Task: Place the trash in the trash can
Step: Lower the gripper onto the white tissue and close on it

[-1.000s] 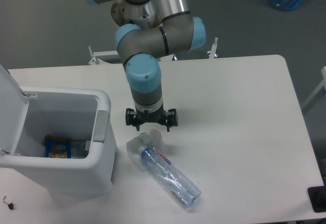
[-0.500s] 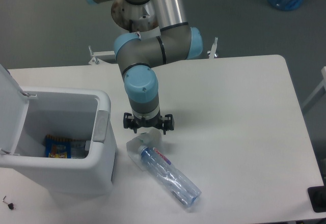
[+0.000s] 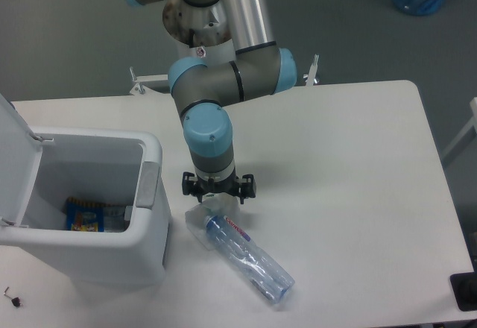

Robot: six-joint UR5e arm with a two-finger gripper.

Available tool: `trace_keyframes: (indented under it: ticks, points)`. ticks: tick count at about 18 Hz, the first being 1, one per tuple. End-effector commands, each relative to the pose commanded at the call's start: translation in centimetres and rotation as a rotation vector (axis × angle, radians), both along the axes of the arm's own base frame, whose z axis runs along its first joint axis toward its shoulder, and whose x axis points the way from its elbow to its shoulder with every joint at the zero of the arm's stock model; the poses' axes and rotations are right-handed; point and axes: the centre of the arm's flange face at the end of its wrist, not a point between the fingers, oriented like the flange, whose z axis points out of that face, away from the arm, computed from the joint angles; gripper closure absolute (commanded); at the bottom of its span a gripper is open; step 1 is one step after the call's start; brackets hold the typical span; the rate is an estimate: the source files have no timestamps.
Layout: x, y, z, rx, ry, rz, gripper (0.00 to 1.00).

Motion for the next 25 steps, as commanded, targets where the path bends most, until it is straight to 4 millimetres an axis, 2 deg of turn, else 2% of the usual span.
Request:
trace_keyframes:
  ticks: [2,6,7,10,12,20,22,25]
  points:
    - [0.0,0.0,0.1,0.001,0.001,0.000,0.23]
    - [0.0,0.0,0.0,-0.001,0.001,0.000,0.46]
    - [0.0,0.0,0.0,-0.001,0.001,-0.001,0.53]
    - [0.0,0.0,0.0,-0.001,0.001,-0.001,0.87]
    - [0.0,0.0,0.0,-0.004,0.001,-0.006,0.94]
    - [-0.5,-0.2,1.0,0.008,0.015,-0.010,1.00]
    - [-0.4,-0.6,1.2,0.002,0.014,-0.059,1.00]
    - [-0.5,-1.5,3.7,0.017,0.036,-0.133,1.00]
